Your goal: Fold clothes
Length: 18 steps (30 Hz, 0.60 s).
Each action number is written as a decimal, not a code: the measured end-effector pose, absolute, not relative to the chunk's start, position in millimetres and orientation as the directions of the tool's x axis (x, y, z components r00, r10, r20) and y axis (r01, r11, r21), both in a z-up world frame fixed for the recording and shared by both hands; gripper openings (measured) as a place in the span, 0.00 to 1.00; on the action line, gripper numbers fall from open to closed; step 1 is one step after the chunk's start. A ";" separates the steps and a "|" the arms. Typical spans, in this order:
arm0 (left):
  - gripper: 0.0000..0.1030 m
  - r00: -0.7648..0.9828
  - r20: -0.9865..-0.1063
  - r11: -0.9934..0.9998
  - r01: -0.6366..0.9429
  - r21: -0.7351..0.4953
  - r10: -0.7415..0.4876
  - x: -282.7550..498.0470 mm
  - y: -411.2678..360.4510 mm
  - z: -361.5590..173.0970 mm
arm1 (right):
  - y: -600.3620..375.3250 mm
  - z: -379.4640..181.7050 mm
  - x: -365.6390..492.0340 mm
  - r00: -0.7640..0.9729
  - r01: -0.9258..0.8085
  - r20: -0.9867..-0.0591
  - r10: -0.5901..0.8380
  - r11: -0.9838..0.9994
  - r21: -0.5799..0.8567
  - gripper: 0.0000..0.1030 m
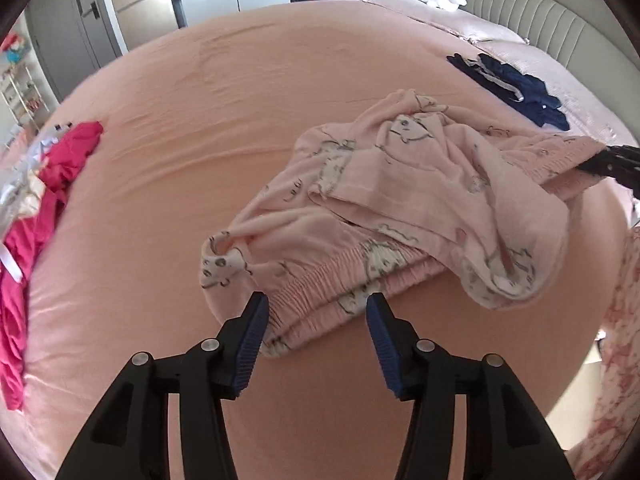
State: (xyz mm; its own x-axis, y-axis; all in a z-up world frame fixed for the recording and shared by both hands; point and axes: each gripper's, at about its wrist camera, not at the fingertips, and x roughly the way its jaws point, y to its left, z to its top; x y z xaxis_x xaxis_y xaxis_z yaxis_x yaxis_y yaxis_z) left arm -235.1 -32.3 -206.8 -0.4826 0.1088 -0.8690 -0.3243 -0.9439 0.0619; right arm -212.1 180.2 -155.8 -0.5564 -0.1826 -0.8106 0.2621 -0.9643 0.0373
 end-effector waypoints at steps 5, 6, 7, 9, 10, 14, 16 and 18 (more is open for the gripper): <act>0.47 -0.470 -0.883 -0.954 -0.269 0.133 0.010 -257.8 -40.4 -219.1 | 188.4 -146.9 -203.3 -0.573 0.234 -0.793 -0.209 -0.968 0.086 0.15; 0.47 -0.448 -0.894 -0.942 -0.309 0.132 0.022 -255.9 -37.7 -222.7 | 180.4 -142.7 -201.5 -0.585 0.231 -0.782 -0.214 -0.969 0.092 0.15; 0.47 -0.457 -0.888 -0.936 -0.329 0.126 0.041 -249.5 -37.4 -218.3 | 179.6 -137.3 -203.8 -0.595 0.230 -0.772 -0.222 -0.968 0.101 0.15; 0.47 -0.456 -0.879 -0.931 -0.364 0.042 0.138 -235.3 -40.8 -204.9 | 167.3 -122.8 -191.1 -0.612 0.225 -0.757 -0.230 -0.968 0.112 0.15; 0.47 -0.461 -0.873 -0.925 -0.379 0.029 0.162 -229.7 -39.5 -200.8 | 165.4 -115.6 -184.7 -0.626 0.222 -0.746 -0.230 -0.969 0.112 0.15; 0.47 -0.456 -0.861 -0.903 -0.429 -0.009 0.225 -212.0 -28.5 -194.1 | 183.9 -95.9 -186.4 -0.655 0.219 -0.715 -0.245 -0.967 0.130 0.15; 0.47 -0.439 -0.862 -0.892 -0.450 -0.033 0.253 -203.3 -19.5 -193.4 | 189.2 -100.0 -216.6 -0.651 0.224 -0.718 -0.245 -0.966 0.126 0.15; 0.47 -0.438 -0.865 -0.883 -0.470 -0.012 0.245 -197.8 -11.5 -195.6 | 190.6 -105.4 -248.6 -0.648 0.229 -0.723 -0.241 -0.966 0.118 0.15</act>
